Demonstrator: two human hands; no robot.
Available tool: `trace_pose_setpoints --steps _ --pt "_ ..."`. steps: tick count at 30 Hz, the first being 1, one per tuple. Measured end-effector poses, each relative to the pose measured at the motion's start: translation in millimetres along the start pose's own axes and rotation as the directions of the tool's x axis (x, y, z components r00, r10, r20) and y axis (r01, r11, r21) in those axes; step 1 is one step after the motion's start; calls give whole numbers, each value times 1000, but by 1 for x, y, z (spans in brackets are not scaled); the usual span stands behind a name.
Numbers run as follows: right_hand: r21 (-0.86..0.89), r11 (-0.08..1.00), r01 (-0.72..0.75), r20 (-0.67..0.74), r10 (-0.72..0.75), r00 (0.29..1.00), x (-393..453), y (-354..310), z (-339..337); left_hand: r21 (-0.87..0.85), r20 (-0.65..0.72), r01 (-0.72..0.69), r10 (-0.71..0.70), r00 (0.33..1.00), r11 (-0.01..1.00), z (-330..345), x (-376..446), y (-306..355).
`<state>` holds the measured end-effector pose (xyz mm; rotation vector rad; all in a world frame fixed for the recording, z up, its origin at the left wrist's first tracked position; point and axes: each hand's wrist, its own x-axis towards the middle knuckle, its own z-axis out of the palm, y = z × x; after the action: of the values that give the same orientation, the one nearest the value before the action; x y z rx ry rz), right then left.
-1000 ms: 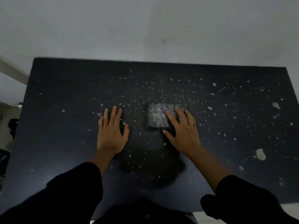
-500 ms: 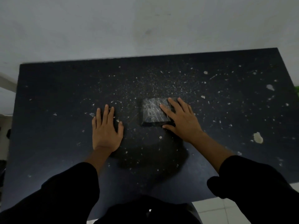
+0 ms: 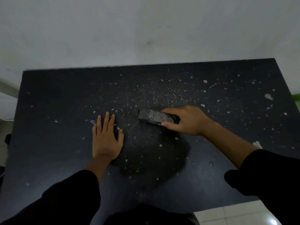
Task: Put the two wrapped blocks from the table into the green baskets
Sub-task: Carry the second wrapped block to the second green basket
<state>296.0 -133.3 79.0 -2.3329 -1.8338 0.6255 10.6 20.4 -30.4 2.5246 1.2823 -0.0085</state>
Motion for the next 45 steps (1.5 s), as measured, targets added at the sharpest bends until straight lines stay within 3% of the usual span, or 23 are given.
trace_pose_setpoints --steps 5,9,17,22,27,32,35,39,45 --pt "192 975 -108 88 93 992 15 11 0 -13 -1 -2 2 1000 1000 0 0 -1" --pt "315 935 -163 54 154 987 27 28 1 -26 -10 -1 1 1000 1000 -1 0 0" --pt "208 948 -242 51 236 970 40 44 28 -23 -13 1 -1 1000 1000 1 1 -1" --pt "265 926 -269 6 278 961 37 40 32 -12 -11 0 0 1000 1000 4 2 -4" --pt "167 979 -118 -80 132 988 52 29 14 6 -13 -4 4 1000 1000 6 2 -4" --pt "-12 993 116 110 -114 987 85 -1 10 22 -9 3 -3 1000 1000 7 3 -4" --pt "-52 985 162 212 -148 966 100 -11 15 21 -5 3 -3 1000 1000 7 3 -5" --pt "2 999 52 171 -51 984 101 -5 15 11 -7 3 -3 1000 1000 7 3 -5" --pt "138 963 -231 38 228 973 85 18 11 24 -1 7 -7 1000 1000 7 3 -6"
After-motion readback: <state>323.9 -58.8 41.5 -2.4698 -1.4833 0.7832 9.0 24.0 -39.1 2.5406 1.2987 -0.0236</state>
